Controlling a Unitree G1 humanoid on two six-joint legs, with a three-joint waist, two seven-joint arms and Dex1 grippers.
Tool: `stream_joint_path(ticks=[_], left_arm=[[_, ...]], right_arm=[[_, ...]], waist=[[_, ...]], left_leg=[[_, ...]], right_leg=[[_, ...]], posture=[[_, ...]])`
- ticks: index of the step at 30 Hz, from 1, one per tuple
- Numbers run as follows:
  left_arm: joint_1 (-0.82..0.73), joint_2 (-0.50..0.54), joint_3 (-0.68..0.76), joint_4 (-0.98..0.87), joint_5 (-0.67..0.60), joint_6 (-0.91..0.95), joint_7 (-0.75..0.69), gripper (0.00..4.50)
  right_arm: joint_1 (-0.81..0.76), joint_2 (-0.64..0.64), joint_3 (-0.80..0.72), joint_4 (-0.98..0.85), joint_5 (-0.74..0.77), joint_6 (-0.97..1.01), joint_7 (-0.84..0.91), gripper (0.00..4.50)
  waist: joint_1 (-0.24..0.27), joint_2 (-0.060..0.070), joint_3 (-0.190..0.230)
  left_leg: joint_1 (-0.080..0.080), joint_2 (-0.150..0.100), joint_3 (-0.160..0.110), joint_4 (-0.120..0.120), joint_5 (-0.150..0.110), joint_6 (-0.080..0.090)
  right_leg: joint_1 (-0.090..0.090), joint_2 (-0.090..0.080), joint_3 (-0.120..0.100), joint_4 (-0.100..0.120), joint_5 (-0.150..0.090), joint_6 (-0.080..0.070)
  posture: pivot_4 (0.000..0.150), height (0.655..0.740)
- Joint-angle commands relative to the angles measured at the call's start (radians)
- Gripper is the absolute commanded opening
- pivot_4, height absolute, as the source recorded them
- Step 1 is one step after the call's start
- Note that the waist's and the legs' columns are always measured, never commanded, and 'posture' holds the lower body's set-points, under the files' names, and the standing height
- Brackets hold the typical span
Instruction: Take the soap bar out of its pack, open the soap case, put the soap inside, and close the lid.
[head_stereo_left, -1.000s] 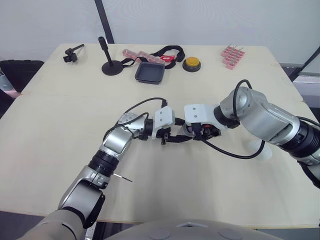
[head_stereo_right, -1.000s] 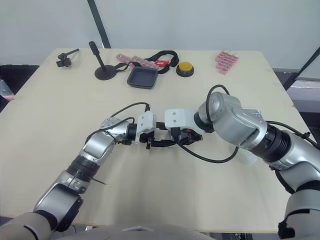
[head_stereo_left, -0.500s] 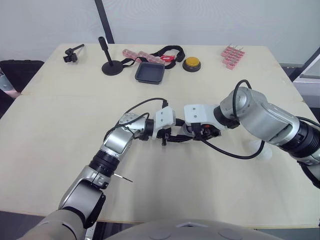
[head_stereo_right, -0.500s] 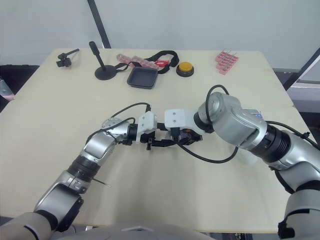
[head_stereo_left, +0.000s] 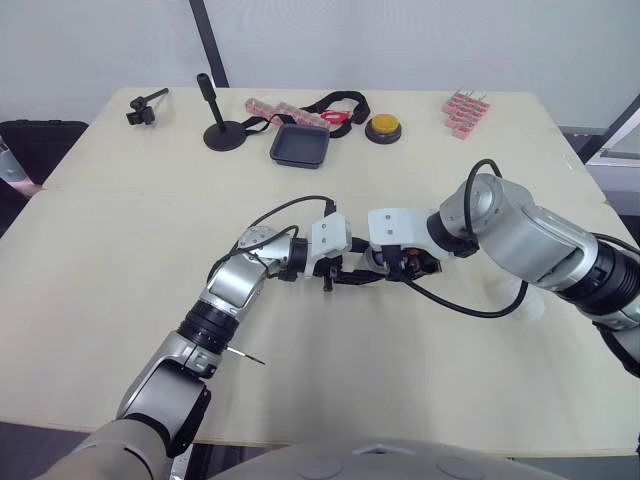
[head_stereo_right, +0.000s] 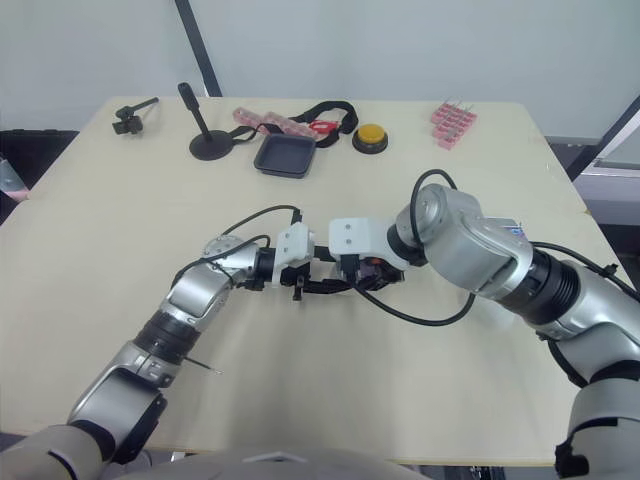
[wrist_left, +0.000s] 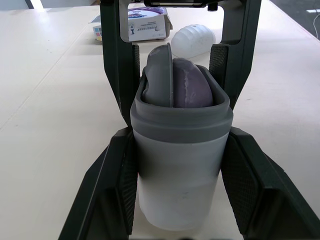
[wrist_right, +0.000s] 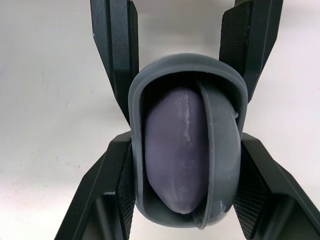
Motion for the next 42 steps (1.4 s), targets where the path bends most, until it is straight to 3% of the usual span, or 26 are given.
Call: stream_joint_path(ticks=[1, 3, 5, 9, 10, 22, 34, 42], left_arm=[[0.015, -0.018, 0.000, -0.007, -0.001, -0.002, 0.025, 1.86], [0.020, -0.020, 0.005, -0.001, 0.002, -0.010, 0.036, 1.86], [0.026, -0.018, 0.007, 0.006, 0.007, -0.020, 0.038, 1.86], [0.030, -0.020, 0.011, 0.011, 0.005, -0.026, 0.045, 1.86], [0.031, -0.021, 0.013, 0.012, 0.003, -0.028, 0.048, 1.86], [0.079, 0.007, 0.066, 0.021, -0.035, -0.115, 0.042, 1.86], [0.142, -0.025, 0.167, 0.052, -0.112, -0.247, 0.059, 1.86], [0.212, -0.024, 0.242, -0.041, -0.244, -0.226, 0.022, 1.86]], right_arm=[[-0.014, 0.025, -0.052, -0.035, 0.005, -0.040, -0.005, 2.13], [-0.011, 0.024, -0.052, -0.033, 0.004, -0.046, -0.006, 2.13], [-0.009, 0.024, -0.054, -0.032, 0.003, -0.053, -0.007, 3.08], [-0.001, 0.024, -0.061, -0.031, -0.001, -0.070, -0.006, 4.35], [0.002, 0.023, -0.063, -0.030, -0.002, -0.078, -0.005, 4.43], [0.016, -0.037, -0.129, 0.055, -0.037, -0.192, 0.003, 4.43], [0.254, -0.236, -0.435, -0.158, 0.136, -0.474, 0.170, 4.43], [0.356, -0.274, -0.497, -0.139, 0.133, -0.390, 0.117, 4.43]], waist=[[0.000, 0.000, 0.000], [0.000, 0.000, 0.000], [0.000, 0.000, 0.000], [0.008, 0.000, 0.000], [0.009, 0.000, 0.000], [0.003, 0.000, 0.000], [0.006, 0.000, 0.000], [-0.002, 0.000, 0.000]], left_leg=[[0.000, 0.000, 0.000, 0.000, 0.000, 0.000], [0.000, 0.000, 0.000, 0.000, 0.000, 0.000], [0.000, 0.000, 0.000, 0.001, 0.000, 0.000], [0.000, 0.000, 0.000, 0.002, 0.000, 0.000], [-0.001, 0.000, 0.000, 0.002, 0.000, 0.001], [-0.001, 0.000, 0.000, 0.004, -0.001, 0.001], [-0.002, 0.000, 0.000, 0.004, -0.002, 0.002], [-0.002, 0.000, 0.000, 0.005, -0.002, 0.003]], right_leg=[[0.000, 0.000, 0.000, 0.000, 0.000, 0.000], [0.000, 0.000, 0.000, 0.000, 0.000, 0.000], [0.000, 0.000, 0.000, 0.000, 0.000, 0.000], [0.000, -0.001, 0.000, -0.001, 0.000, 0.000], [0.000, -0.001, 0.000, -0.001, 0.000, 0.000], [0.000, -0.001, 0.000, 0.000, 0.000, 0.000], [0.000, -0.001, 0.000, -0.001, 0.000, 0.000], [0.000, -0.001, 0.000, -0.001, 0.000, 0.000]], posture=[[0.150, 0.7400], [0.150, 0.7400], [0.150, 0.7400], [0.150, 0.7400], [0.150, 0.7400], [0.150, 0.7400], [0.150, 0.7400], [0.150, 0.7400]])
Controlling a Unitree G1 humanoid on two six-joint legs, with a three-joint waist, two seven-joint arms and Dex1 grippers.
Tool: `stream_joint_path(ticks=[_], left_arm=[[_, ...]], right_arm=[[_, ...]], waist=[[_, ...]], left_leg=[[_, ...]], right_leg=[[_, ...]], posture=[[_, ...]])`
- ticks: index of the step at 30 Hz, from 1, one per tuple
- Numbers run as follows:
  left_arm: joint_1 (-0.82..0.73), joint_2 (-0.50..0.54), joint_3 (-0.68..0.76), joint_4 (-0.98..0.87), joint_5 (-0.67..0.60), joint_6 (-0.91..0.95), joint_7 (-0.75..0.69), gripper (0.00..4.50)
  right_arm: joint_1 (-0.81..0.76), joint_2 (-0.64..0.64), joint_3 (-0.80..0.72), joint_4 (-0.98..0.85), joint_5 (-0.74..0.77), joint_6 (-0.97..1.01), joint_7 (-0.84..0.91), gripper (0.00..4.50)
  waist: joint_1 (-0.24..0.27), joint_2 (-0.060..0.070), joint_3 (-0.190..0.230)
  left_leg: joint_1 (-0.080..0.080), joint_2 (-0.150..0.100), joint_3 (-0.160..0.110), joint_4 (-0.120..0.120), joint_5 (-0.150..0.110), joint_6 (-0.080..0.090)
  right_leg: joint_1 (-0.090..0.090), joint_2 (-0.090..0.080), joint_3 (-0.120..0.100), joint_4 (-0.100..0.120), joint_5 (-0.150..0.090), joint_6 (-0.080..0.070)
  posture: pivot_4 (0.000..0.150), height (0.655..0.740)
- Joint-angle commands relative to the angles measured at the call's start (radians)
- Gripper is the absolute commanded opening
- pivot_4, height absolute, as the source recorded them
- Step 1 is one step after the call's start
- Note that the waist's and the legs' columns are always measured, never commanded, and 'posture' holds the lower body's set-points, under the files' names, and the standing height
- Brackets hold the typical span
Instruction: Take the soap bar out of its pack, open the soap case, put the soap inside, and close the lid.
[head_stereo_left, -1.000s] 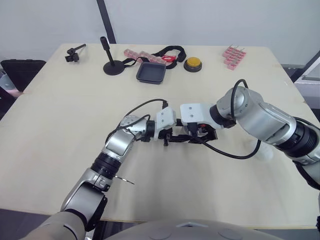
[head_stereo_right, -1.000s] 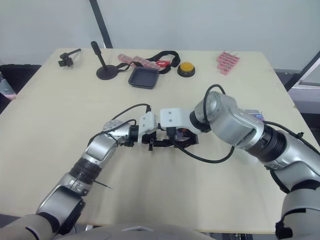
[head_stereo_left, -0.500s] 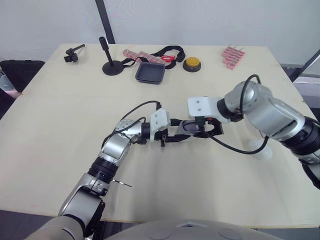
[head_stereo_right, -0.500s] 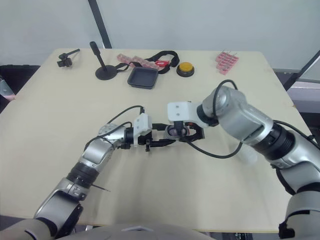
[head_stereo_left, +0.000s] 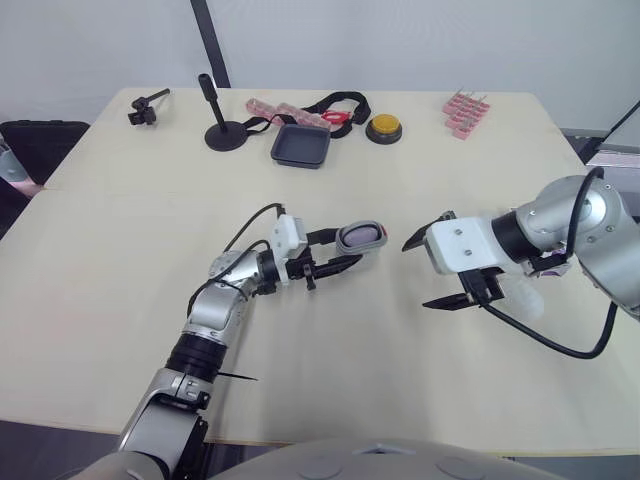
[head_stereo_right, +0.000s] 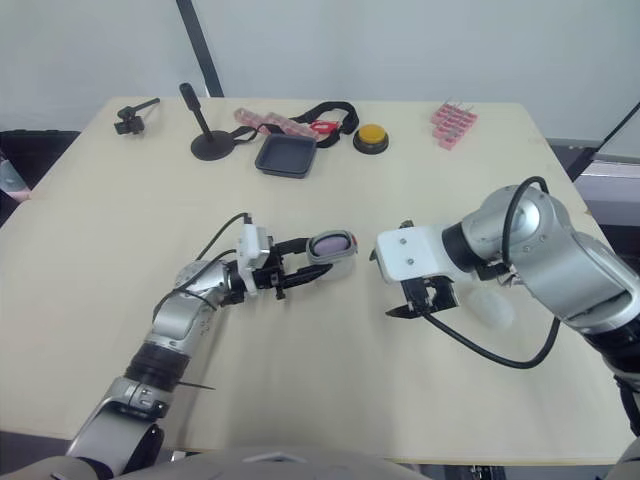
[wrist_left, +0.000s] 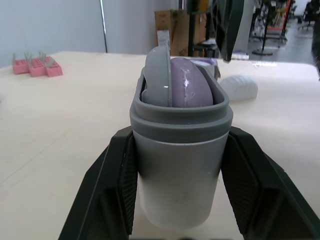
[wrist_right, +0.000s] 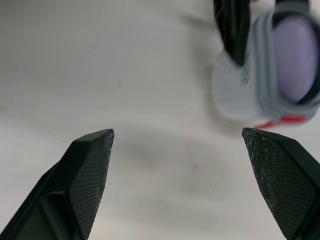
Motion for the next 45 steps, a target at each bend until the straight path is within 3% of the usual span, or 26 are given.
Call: stream_joint_path(ticks=[1, 5, 9, 26, 45], left_arm=[[0.028, 0.030, 0.021, -0.077, -0.043, -0.001, -0.034, 1.86], [0.049, 0.048, -0.002, -0.074, -0.034, 0.000, -0.059, 1.86], [0.046, 0.051, -0.017, -0.054, -0.024, 0.001, -0.076, 1.86], [0.051, 0.075, -0.057, -0.044, -0.013, 0.022, -0.155, 1.86], [0.050, 0.049, -0.057, -0.001, 0.032, -0.071, -0.155, 1.86]], right_arm=[[0.020, -0.012, -0.075, 0.016, 0.017, 0.072, -0.042, 4.43], [-0.013, 0.021, -0.121, 0.136, 0.036, 0.285, -0.135, 4.43], [-0.012, -0.023, -0.128, 0.198, 0.003, 0.345, -0.175, 4.43], [0.255, -0.217, -0.239, 0.147, 0.050, 0.549, -0.268, 4.43], [0.315, -0.145, -0.268, 0.214, 0.140, 0.761, -0.419, 4.43]], waist=[[0.000, 0.000, 0.000], [-0.001, 0.000, 0.000], [0.005, 0.000, 0.000], [0.014, 0.001, 0.000], [0.019, 0.002, -0.001]], left_leg=[[0.000, 0.000, 0.000, 0.000, 0.000, 0.000], [0.000, 0.000, 0.000, 0.000, 0.000, 0.000], [0.000, 0.000, 0.000, 0.000, 0.000, 0.000], [-0.001, 0.000, 0.000, -0.001, -0.001, 0.001], [-0.001, 0.000, 0.001, -0.001, -0.001, 0.002]], right_leg=[[0.000, 0.000, 0.000, 0.000, 0.000, 0.000], [0.000, 0.000, 0.000, 0.000, 0.000, 0.000], [0.000, -0.001, 0.000, -0.001, 0.000, 0.000], [0.000, -0.001, 0.000, -0.004, 0.000, 0.000], [0.000, -0.001, 0.000, -0.004, 0.000, 0.000]], posture=[[0.150, 0.7400], [0.150, 0.7400], [0.150, 0.7400], [0.150, 0.7400], [0.150, 0.7400]])
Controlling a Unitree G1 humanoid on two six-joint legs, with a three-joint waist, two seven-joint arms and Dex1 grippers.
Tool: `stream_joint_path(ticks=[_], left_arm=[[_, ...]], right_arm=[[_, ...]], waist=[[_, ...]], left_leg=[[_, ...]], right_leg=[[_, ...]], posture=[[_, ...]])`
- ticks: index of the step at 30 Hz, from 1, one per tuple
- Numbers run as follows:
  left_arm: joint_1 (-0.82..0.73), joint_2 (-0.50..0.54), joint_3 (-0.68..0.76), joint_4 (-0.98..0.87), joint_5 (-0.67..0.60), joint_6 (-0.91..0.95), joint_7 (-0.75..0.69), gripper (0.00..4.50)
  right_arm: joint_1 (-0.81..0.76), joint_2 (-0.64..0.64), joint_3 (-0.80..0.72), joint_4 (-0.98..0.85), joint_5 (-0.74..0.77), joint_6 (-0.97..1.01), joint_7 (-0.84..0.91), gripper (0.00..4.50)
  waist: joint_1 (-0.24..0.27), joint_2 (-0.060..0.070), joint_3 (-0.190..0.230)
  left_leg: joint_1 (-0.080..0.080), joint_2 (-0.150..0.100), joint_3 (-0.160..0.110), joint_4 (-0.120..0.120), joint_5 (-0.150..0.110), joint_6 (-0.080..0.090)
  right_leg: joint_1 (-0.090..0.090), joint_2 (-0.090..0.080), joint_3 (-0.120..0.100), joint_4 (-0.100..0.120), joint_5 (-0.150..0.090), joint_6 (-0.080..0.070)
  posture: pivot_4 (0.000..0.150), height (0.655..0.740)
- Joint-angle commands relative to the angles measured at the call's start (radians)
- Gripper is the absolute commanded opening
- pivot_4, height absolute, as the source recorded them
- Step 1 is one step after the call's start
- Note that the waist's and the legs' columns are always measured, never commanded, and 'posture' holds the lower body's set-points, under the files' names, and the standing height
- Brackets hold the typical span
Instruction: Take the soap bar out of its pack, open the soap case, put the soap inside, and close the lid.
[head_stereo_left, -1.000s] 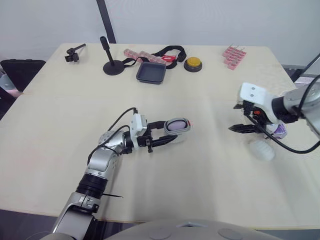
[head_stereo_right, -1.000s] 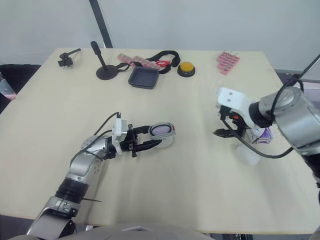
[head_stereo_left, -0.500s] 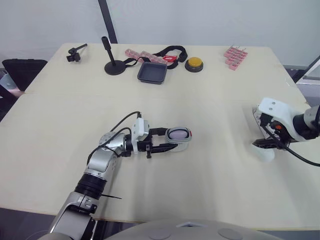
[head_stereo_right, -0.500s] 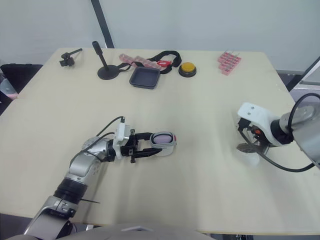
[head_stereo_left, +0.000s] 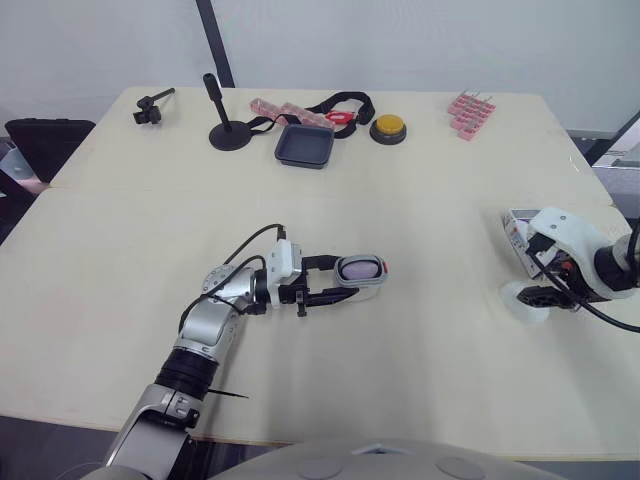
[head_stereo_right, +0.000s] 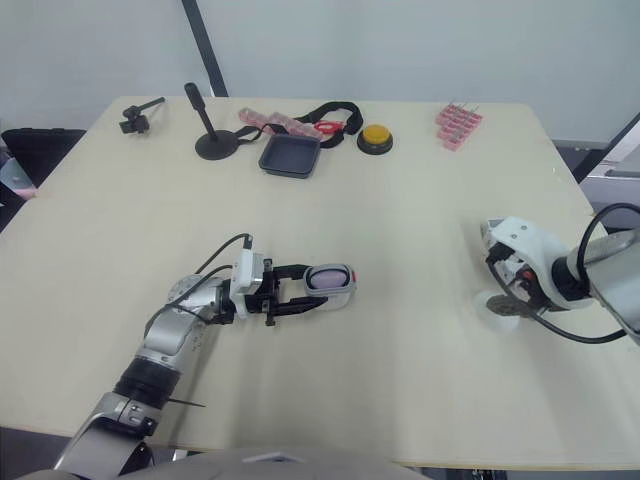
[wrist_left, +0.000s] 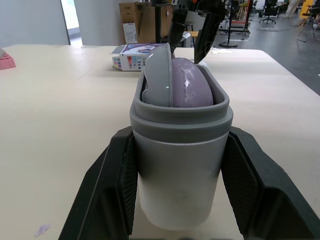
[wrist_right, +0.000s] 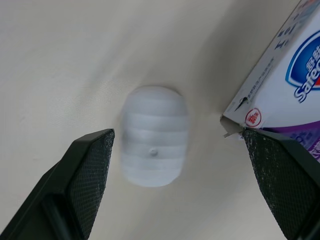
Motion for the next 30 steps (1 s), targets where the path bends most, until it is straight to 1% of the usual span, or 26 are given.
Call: stream_joint_path(ticks=[1, 6, 11, 15, 21, 27, 30], left_arm=[[-0.007, 0.002, 0.001, -0.005, -0.008, -0.019, -0.007, 1.86], [-0.009, 0.004, 0.001, -0.003, -0.006, -0.020, -0.012, 1.86], [-0.013, 0.003, 0.000, 0.002, 0.000, -0.022, -0.017, 1.86], [-0.013, 0.002, 0.000, 0.004, 0.002, -0.022, -0.019, 1.86], [-0.011, 0.001, -0.003, 0.009, 0.007, -0.025, -0.019, 1.86], [-0.012, 0.001, -0.004, 0.013, 0.007, -0.026, -0.018, 1.86], [-0.012, 0.000, -0.005, 0.013, 0.007, -0.026, -0.018, 1.86]], right_arm=[[0.003, 0.010, -0.032, 0.005, 0.023, 0.020, -0.021, 4.43], [0.020, 0.020, -0.016, -0.031, 0.047, 0.044, -0.045, 4.43], [0.000, 0.026, -0.023, -0.016, 0.060, 0.048, -0.063, 4.43], [0.002, 0.001, -0.026, -0.021, 0.063, 0.034, -0.061, 4.43], [0.025, -0.036, -0.035, -0.077, 0.084, 0.013, -0.046, 4.43], [-0.029, -0.057, -0.094, -0.096, 0.125, 0.041, -0.030, 4.43], [0.002, -0.076, -0.088, -0.111, 0.132, 0.042, -0.036, 4.43]], waist=[[0.002, 0.000, 0.000], [0.006, 0.000, 0.000], [0.008, 0.000, 0.000], [0.008, 0.000, 0.000], [0.009, 0.000, 0.000], [0.009, 0.001, -0.001], [0.012, 0.001, -0.001]], left_leg=[[0.000, 0.000, 0.000, 0.000, 0.000, 0.000], [0.000, 0.000, 0.000, 0.000, 0.000, 0.000], [0.000, 0.000, 0.000, 0.000, 0.000, 0.000], [0.000, 0.000, 0.000, 0.000, 0.000, 0.000], [0.000, 0.000, 0.000, 0.000, 0.000, 0.000], [0.000, 0.000, 0.000, 0.000, 0.000, 0.000], [0.000, 0.000, 0.000, 0.000, 0.000, 0.000]], right_leg=[[0.000, 0.000, 0.000, 0.000, 0.000, 0.000], [0.000, 0.000, 0.000, 0.000, 0.000, 0.000], [0.000, 0.000, 0.000, 0.000, 0.000, 0.000], [0.000, 0.000, 0.000, 0.000, 0.000, 0.000], [0.000, 0.000, 0.000, 0.000, 0.000, 0.000], [0.000, 0.000, 0.000, 0.000, 0.000, 0.000], [0.000, 0.000, 0.000, 0.000, 0.000, 0.000]], posture=[[0.150, 0.7400], [0.150, 0.7400], [0.150, 0.7400], [0.150, 0.7400], [0.150, 0.7400], [0.150, 0.7400], [0.150, 0.7400]])
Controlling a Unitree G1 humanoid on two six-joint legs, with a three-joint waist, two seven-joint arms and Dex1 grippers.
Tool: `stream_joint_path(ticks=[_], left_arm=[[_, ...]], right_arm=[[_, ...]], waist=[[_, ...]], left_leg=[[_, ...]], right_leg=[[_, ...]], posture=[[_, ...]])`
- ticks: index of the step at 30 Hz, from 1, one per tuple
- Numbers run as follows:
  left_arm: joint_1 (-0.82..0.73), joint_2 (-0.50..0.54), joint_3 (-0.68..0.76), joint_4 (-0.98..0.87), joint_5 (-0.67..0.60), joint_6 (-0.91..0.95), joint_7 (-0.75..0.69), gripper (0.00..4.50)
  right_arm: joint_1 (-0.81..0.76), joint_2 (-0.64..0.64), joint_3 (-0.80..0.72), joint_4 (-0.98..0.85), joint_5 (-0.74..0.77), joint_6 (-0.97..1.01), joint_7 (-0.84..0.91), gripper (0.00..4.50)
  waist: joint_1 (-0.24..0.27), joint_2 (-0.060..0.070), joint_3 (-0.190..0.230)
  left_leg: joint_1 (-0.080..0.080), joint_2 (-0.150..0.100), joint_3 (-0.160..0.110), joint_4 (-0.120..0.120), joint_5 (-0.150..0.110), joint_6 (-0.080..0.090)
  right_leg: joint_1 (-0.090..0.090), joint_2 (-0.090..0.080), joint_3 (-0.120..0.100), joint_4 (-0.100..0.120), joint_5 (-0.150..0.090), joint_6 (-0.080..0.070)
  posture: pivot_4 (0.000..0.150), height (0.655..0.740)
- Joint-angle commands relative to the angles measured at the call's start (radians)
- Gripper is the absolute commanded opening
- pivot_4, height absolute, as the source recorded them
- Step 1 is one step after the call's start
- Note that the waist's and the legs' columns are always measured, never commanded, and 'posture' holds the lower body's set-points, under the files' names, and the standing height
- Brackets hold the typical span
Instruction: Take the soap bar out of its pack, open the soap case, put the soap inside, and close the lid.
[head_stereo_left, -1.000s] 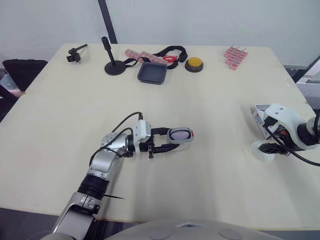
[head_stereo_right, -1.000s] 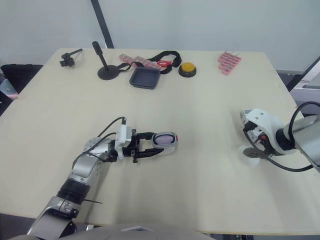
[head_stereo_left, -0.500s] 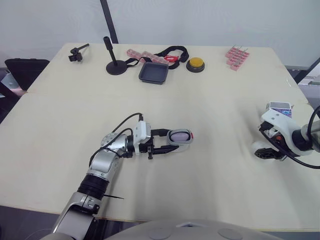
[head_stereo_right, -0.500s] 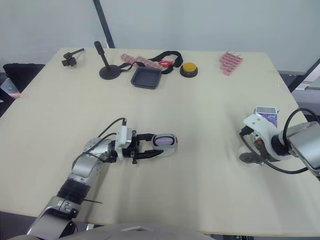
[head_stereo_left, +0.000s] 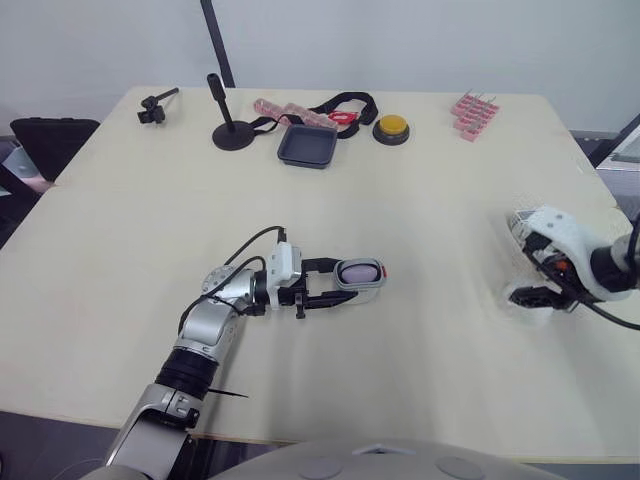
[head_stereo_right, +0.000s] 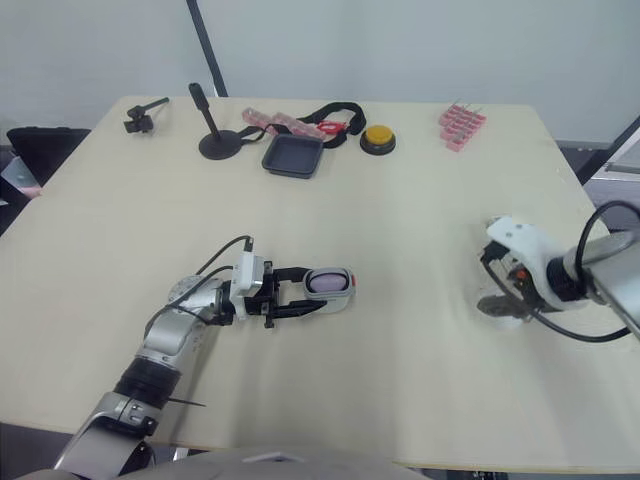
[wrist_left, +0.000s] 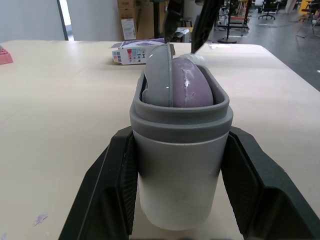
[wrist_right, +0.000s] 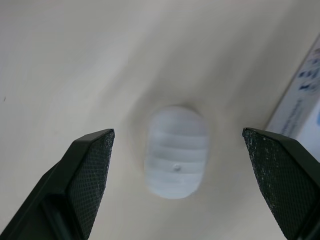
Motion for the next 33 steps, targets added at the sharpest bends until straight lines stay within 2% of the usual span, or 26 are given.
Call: stream_joint_path(ticks=[1, 9, 24, 27, 32, 33], left_arm=[[-0.008, 0.001, -0.004, -0.009, -0.003, -0.012, -0.001, 1.86], [-0.006, 0.003, -0.005, -0.011, -0.003, -0.010, 0.000, 1.86], [-0.010, 0.014, -0.005, -0.007, 0.004, -0.020, -0.002, 1.86], [-0.011, 0.016, -0.007, -0.005, 0.006, -0.023, -0.002, 1.86], [-0.015, 0.017, -0.006, 0.000, 0.008, -0.028, -0.003, 1.86], [-0.016, 0.017, -0.006, 0.002, 0.009, -0.030, -0.003, 1.86]], right_arm=[[0.033, -0.025, -0.017, -0.027, 0.014, 0.005, -0.006, 4.43], [0.083, 0.006, -0.021, -0.020, 0.027, 0.011, -0.033, 4.43], [0.096, 0.125, 0.055, 0.113, -0.005, -0.013, -0.130, 4.43], [0.078, 0.139, 0.057, 0.137, -0.007, -0.011, -0.143, 3.62], [0.078, 0.131, 0.067, 0.134, -0.007, -0.022, -0.139, 1.98], [0.081, 0.130, 0.066, 0.133, -0.006, -0.023, -0.138, 1.97]], waist=[[0.001, 0.000, 0.000], [-0.001, 0.001, 0.000], [-0.001, 0.001, 0.000], [-0.002, 0.001, -0.001], [-0.002, 0.001, -0.001], [-0.002, 0.000, -0.001]], left_leg=[[0.000, 0.000, 0.000, 0.000, 0.000, 0.000], [0.000, 0.000, 0.000, 0.000, 0.000, 0.000], [0.000, 0.000, 0.000, 0.000, 0.000, 0.000], [0.000, 0.000, 0.000, 0.000, 0.000, 0.000], [0.000, 0.000, 0.000, 0.000, 0.000, 0.000], [0.000, 0.000, 0.000, 0.000, 0.000, 0.000]], right_leg=[[0.000, 0.000, 0.000, 0.000, 0.000, 0.000], [0.000, 0.000, 0.000, 0.000, 0.000, 0.000], [0.000, 0.000, 0.000, 0.000, 0.000, 0.000], [0.000, 0.000, 0.000, 0.000, 0.000, 0.000], [0.000, 0.000, 0.000, 0.000, 0.000, 0.000], [0.000, 0.000, 0.000, 0.000, 0.000, 0.000]], posture=[[0.150, 0.7400], [0.150, 0.7400], [0.150, 0.7400], [0.150, 0.7400], [0.150, 0.7400], [0.150, 0.7400]])
